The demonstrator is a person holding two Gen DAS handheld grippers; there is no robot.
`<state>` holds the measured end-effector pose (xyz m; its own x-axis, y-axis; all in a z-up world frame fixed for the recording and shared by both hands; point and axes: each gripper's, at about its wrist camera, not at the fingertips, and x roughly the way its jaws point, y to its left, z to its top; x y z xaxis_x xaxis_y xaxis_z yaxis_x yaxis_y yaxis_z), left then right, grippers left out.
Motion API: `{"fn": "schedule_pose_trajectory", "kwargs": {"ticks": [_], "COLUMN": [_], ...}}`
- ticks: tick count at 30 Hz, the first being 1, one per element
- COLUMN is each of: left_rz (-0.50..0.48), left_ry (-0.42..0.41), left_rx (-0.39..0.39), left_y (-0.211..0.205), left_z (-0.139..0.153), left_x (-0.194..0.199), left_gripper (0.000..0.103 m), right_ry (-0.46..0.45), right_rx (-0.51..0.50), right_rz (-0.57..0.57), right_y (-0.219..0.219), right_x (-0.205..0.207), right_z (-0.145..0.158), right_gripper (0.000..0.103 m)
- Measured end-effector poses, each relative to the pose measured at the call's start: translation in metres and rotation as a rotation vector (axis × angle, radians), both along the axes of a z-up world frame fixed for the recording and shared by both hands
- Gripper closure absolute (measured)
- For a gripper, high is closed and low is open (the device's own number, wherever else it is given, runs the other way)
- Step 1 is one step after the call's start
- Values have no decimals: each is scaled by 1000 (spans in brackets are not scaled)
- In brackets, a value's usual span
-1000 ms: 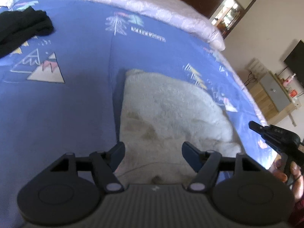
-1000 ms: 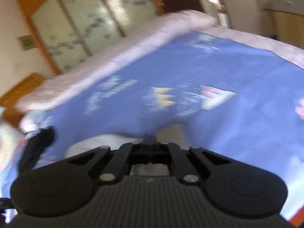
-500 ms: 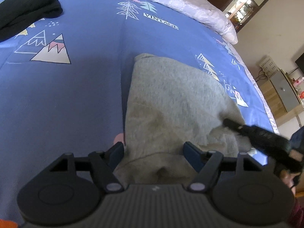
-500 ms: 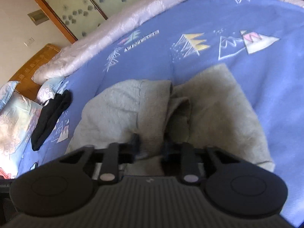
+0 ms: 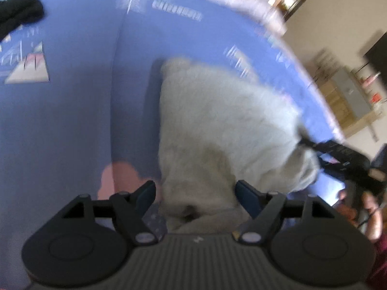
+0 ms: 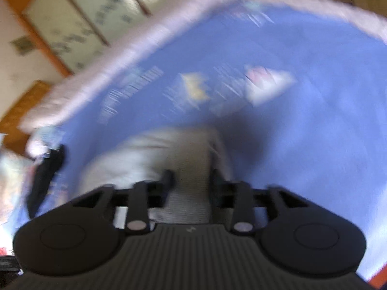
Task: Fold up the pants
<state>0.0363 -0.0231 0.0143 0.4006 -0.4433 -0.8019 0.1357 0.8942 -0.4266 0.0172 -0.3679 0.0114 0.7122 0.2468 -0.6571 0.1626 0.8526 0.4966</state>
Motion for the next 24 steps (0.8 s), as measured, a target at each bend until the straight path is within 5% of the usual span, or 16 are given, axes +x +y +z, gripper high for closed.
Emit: {"fn": "schedule_pose_trajectory", "kwargs": {"ticks": [6,10,13,16,20,23,24], "left_rz": [-26,-41,-55,-66,-61,-17,2], "left_ry": [22,9,-1,10,-23,-80,-82], "left_rx": [13,30,46,38,-44,-86,-88], "left_y": [0,-5,-10,-10,5,17,19], "left_z": [-15,-15,-13,-9,8,23,24], "left_x": [-5,-7,-9,-9,-8,-1,4], "left_gripper": [28,26,26,26,24,17,16], "right_ry": [-132,-102,-35,-17,-13,-71,-78], "right_rx": [112,34,-38,-46,-183,14,64], "right_rz": [-22,82,84,83,6,-36,-43], "right_y": [-5,14,17,7,-4,-30,-35], "right_x": [-40,-49,-46,-43,-48,-61,-61], "right_z": [21,13,0,-1,12,8,7], "right_gripper": [44,46,84,90,100,90,74]}}
